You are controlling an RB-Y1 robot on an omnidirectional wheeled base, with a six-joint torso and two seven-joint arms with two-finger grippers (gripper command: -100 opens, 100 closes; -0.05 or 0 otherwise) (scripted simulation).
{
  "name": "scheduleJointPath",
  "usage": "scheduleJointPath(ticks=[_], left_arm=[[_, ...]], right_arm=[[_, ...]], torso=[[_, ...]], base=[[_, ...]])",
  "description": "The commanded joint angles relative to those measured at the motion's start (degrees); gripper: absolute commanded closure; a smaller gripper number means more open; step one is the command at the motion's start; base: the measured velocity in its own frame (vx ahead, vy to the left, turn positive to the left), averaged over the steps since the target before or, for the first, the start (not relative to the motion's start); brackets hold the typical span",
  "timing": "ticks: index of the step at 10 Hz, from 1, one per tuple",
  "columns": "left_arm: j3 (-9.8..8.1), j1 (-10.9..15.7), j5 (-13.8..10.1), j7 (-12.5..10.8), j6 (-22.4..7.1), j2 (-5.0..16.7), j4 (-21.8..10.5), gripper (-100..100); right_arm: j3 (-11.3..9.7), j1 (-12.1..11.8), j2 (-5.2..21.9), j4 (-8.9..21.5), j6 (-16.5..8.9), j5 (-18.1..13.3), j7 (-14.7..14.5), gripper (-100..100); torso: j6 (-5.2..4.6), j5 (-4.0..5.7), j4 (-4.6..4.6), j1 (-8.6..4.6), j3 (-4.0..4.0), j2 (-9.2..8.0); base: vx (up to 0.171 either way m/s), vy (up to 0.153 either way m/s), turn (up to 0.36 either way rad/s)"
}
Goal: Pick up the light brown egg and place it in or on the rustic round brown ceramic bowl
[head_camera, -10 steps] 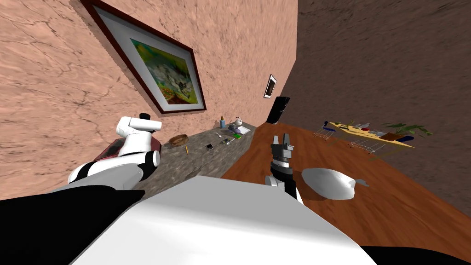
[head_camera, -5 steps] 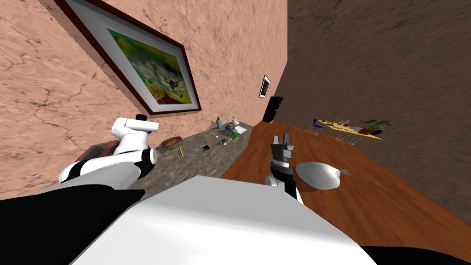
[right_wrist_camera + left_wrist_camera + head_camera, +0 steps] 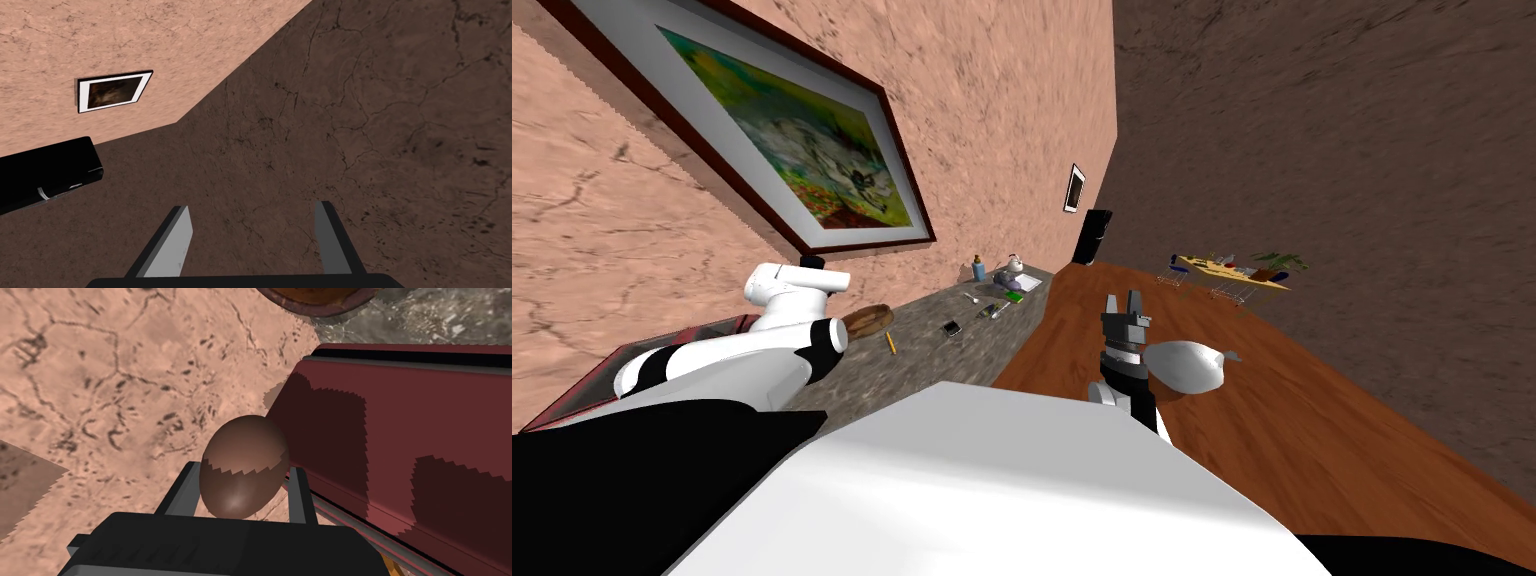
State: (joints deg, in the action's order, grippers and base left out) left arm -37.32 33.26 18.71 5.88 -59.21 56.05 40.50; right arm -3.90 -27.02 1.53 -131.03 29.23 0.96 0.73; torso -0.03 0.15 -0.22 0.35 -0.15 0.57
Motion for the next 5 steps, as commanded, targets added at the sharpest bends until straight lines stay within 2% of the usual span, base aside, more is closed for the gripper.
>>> scheduleJointPath(ticks=[1, 5], left_arm=[[-0.50, 0.11, 0.44, -2.71, 1.93, 0.46, -2.73, 100], [-1.06, 0.25, 1.14, -8.37, 6.31, 0.99, -9.09, 100]], right_arm=[[0.00, 0.00, 0.00, 0.00, 0.00, 0.00, 0.00, 0], [0.00, 0.00, 0.00, 0.00, 0.00, 0.00, 0.00, 0]], torso=[[0.00, 0.00, 0.00, 0.00, 0.00, 0.00], [0.06, -0.02, 0.02, 0.01, -0.02, 0.03]], base=[[0.068, 0.006, -0.119], [0.064, 0.014, -0.086]])
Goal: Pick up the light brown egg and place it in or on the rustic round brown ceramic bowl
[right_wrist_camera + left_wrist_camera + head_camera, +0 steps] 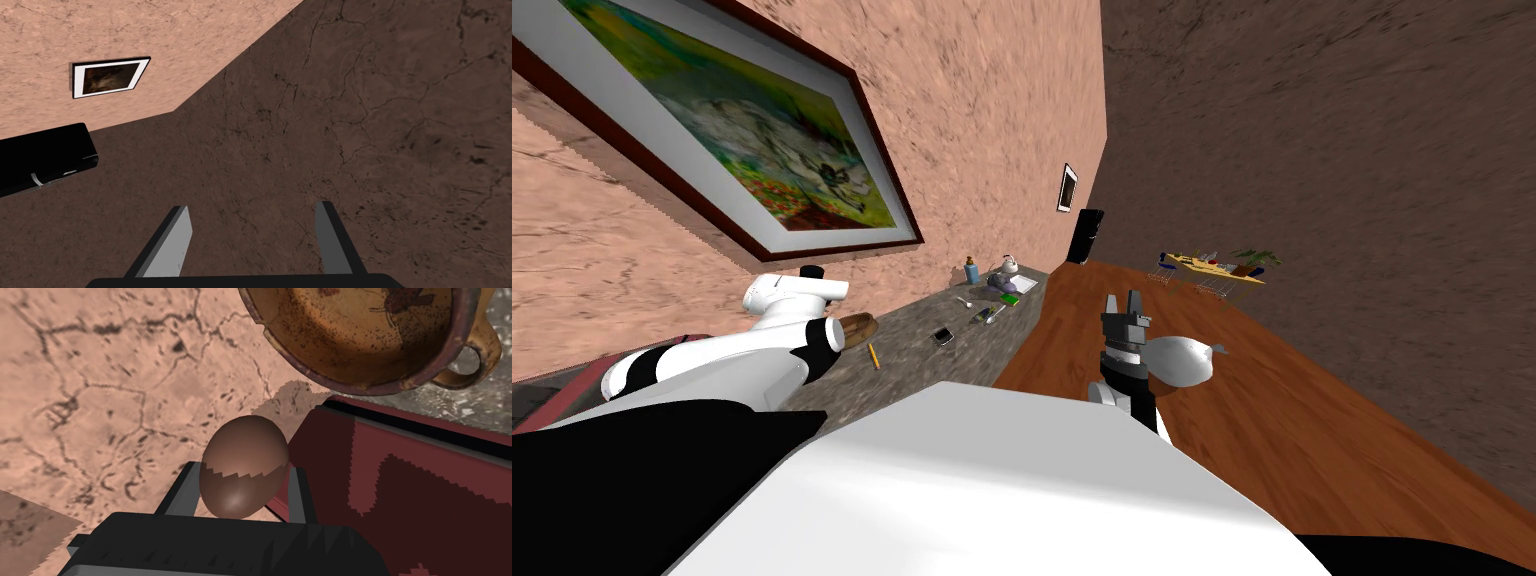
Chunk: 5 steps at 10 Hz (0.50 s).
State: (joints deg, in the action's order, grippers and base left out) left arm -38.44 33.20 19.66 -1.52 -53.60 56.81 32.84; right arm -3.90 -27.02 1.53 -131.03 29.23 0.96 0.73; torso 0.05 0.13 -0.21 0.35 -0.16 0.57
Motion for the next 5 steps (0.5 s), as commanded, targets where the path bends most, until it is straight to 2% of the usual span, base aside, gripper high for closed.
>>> scheduleJointPath(ticks=[1, 3, 4, 5], left_arm=[[-0.01, 0.26, 0.27, -2.11, 1.51, 0.23, -2.59, 100], [-0.11, 0.06, 0.37, -4.60, 3.18, 0.07, -4.96, 100], [-0.11, 0.01, 0.38, -5.04, 3.46, 0.02, -5.35, 100], [-0.11, 0.07, 0.37, -4.55, 3.02, 0.01, -4.81, 100]], right_arm=[[0.00, 0.00, 0.00, 0.00, 0.00, 0.00, 0.00, 0], [0.00, 0.00, 0.00, 0.00, 0.00, 0.00, 0.00, 0], [0.00, 0.00, 0.00, 0.00, 0.00, 0.00, 0.00, 0], [0.00, 0.00, 0.00, 0.00, 0.00, 0.00, 0.00, 0]], torso=[[0.00, 0.00, 0.00, 0.00, 0.00, 0.00], [0.03, 0.03, 0.01, -0.05, 0.00, 0.00], [0.02, 0.01, 0.02, -0.07, -0.02, 0.02], [0.02, 0.03, 0.02, -0.09, -0.01, 0.00]], base=[[0.059, -0.003, -0.042], [0.062, -0.005, -0.023], [0.057, -0.012, -0.014], [0.022, -0.007, -0.001]])
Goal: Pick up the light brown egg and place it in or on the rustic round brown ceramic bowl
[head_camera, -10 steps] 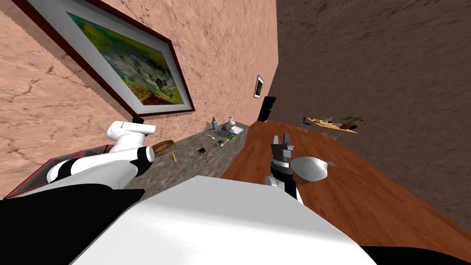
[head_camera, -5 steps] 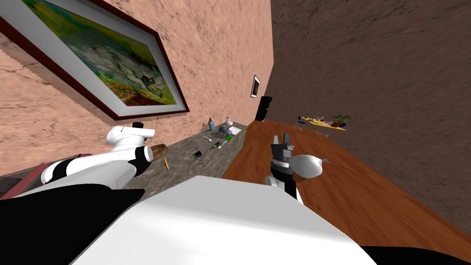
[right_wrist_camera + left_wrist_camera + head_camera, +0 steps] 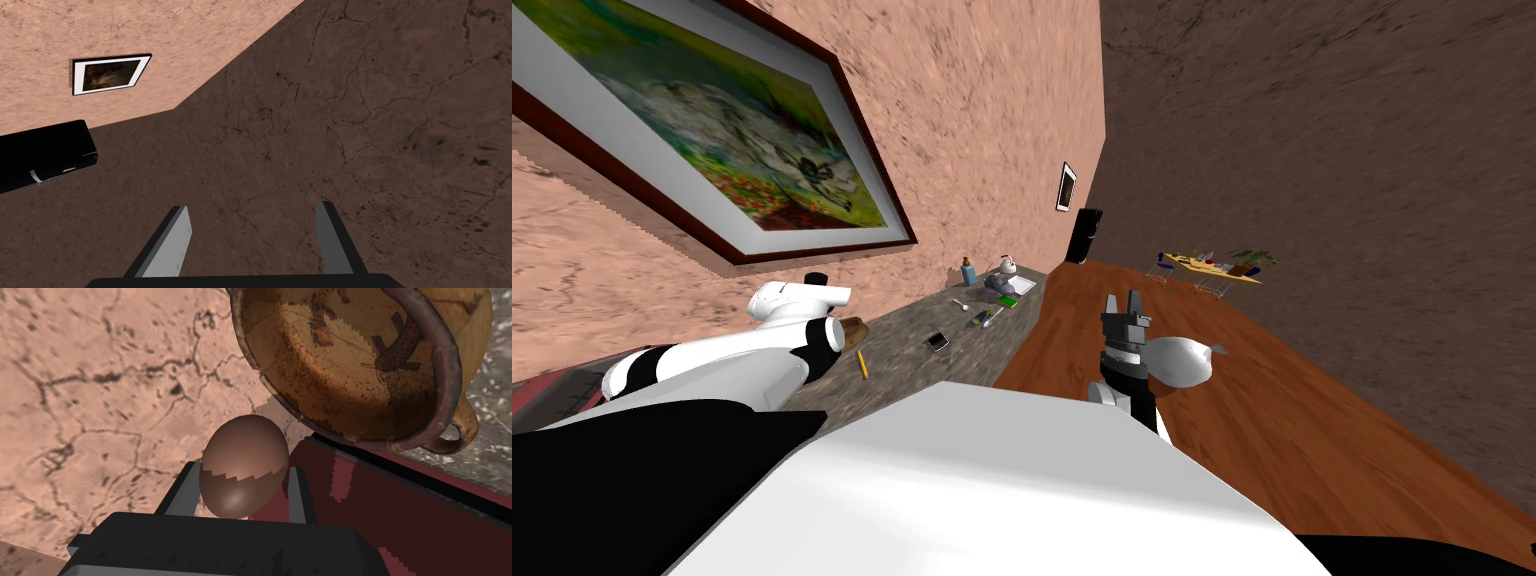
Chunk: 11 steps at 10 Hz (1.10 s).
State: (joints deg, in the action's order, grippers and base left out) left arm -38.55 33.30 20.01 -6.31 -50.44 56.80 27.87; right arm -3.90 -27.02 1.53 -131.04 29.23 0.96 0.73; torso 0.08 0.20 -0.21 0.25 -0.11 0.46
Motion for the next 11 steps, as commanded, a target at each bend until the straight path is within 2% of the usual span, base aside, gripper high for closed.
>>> scheduleJointPath(ticks=[1, 5, 6, 7, 9, 10, 11], left_arm=[[0.00, 0.00, 0.00, 0.00, 0.00, 0.00, 0.00, -100], [0.00, 0.00, 0.00, 0.01, -0.02, -0.01, 0.01, -100], [0.00, 0.00, 0.00, 0.01, -0.02, -0.01, 0.01, 0], [-0.57, 1.25, 0.37, 1.17, -1.85, 1.26, 0.35, -100], [-0.75, 1.67, 0.50, 1.55, -2.46, 1.69, 0.46, -100], [-1.32, 2.92, 0.88, 2.71, -4.29, 2.96, 0.80, -100], [-1.51, 3.33, 1.01, 3.09, -4.91, 3.38, 0.91, -100]], right_arm=[[0.00, 0.00, 0.00, 0.00, 0.00, 0.00, 0.00, 0], [0.00, 0.00, 0.00, 0.00, 0.00, 0.00, 0.00, 0], [0.00, 0.00, 0.00, 0.00, 0.00, 0.00, 0.00, 0], [0.00, 0.00, 0.00, 0.00, 0.00, 0.00, 0.00, 0], [0.00, 0.01, 0.00, 0.00, 0.00, 0.00, 0.00, 0], [0.00, 0.01, 0.00, 0.00, 0.00, 0.00, 0.00, 0], [0.00, 0.01, 0.00, 0.00, 0.00, 0.00, 0.00, 0]], torso=[[0.00, 0.00, 0.00, 0.00, 0.00, 0.00], [0.01, 0.00, -0.04, 0.00, 0.09, -0.14], [0.01, 0.00, -0.04, 0.00, 0.09, -0.15], [0.01, 0.01, -0.04, 0.00, 0.09, -0.15], [0.00, 0.02, -0.08, -0.03, 0.19, -0.31], [0.02, 0.01, -0.08, -0.02, 0.18, -0.29], [0.00, 0.02, -0.08, -0.02, 0.19, -0.31]], base=[[0.000, 0.000, 0.000], [0.000, 0.000, 0.000], [0.000, 0.000, 0.000], [-0.038, -0.006, -0.094], [-0.042, -0.001, -0.051], [-0.042, -0.001, -0.076], [-0.053, 0.001, -0.091]])
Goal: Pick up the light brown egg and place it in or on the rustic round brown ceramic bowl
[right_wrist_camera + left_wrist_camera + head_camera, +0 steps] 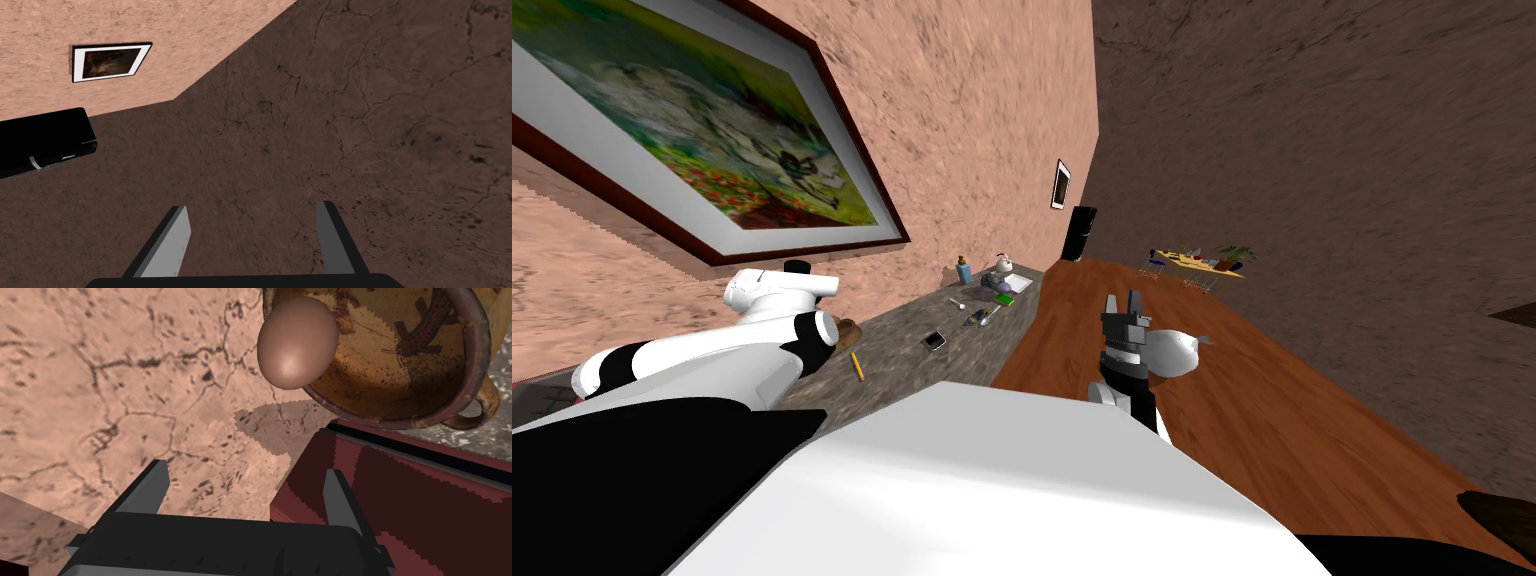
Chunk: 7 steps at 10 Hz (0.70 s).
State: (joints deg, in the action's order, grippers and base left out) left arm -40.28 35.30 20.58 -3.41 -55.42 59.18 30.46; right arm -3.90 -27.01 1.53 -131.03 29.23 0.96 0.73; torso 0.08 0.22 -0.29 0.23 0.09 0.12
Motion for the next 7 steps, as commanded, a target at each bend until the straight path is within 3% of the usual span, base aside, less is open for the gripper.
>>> scheduleJointPath(ticks=[1, 2, 3, 7], left_arm=[[0.22, 1.33, 0.44, 0.19, 0.07, 1.00, -1.69, -100], [0.10, 0.75, 0.28, 0.20, -0.30, 0.51, -0.72, -100], [0.12, 0.82, 0.31, 0.19, -0.27, 0.56, -0.84, 0], [0.12, 0.82, 0.31, 0.19, -0.27, 0.56, -0.82, 0]], right_arm=[[0.00, 0.00, 0.00, 0.00, 0.00, 0.00, 0.00, 0], [0.00, 0.00, 0.00, 0.00, 0.00, 0.00, 0.00, 0], [0.00, -0.01, 0.00, 0.00, 0.00, 0.00, 0.00, 0], [0.00, -0.01, 0.00, 0.00, 0.00, 0.00, 0.00, 0]], torso=[[0.00, 0.00, 0.00, 0.00, 0.00, 0.00], [0.02, -0.01, 0.01, 0.00, -0.02, 0.04], [0.02, -0.02, 0.03, 0.01, -0.06, 0.11], [0.02, -0.02, 0.05, 0.02, -0.11, 0.19]], base=[[-0.036, -0.003, -0.018], [-0.012, -0.002, 0.003], [0.000, 0.000, 0.000], [0.000, 0.000, 0.000]])
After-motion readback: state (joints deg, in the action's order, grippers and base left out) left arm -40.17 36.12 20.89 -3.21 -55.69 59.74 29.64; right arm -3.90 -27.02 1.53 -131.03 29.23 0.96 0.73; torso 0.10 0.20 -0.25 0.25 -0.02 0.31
